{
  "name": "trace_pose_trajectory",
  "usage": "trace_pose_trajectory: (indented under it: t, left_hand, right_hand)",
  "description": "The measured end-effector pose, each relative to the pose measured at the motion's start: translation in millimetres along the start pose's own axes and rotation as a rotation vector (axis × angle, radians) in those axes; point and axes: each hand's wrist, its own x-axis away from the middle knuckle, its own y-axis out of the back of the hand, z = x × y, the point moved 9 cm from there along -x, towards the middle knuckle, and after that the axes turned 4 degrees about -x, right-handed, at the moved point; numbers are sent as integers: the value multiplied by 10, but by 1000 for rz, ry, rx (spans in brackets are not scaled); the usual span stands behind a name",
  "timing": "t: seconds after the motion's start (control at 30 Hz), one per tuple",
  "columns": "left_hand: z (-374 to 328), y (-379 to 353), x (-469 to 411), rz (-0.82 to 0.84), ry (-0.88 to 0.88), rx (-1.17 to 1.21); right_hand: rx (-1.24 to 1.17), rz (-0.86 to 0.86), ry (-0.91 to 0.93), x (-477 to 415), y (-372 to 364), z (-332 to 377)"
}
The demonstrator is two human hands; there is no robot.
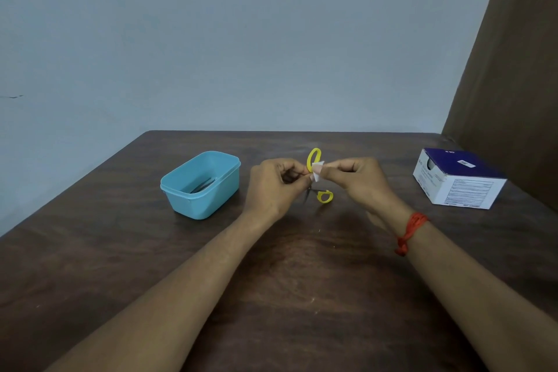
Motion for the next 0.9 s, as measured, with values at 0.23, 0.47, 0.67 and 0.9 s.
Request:
trace_pose_trajectory:
  t: [0.23, 0.47, 0.67, 0.9]
  left_hand:
    - [-63, -27, 22, -2, -58, -7]
    - [-99, -31, 39, -25, -96, -66]
    - [-92, -43, 28, -25, -80, -56]
    - [-39, -58, 17, -16, -78, -110]
  right_hand:
    - [36, -125, 30, 22, 123, 109]
    - [24, -145, -63, 23, 48, -9]
    - [-10, -235, -29, 25, 75, -6]
    - [6, -169, -62, -10, 50, -89]
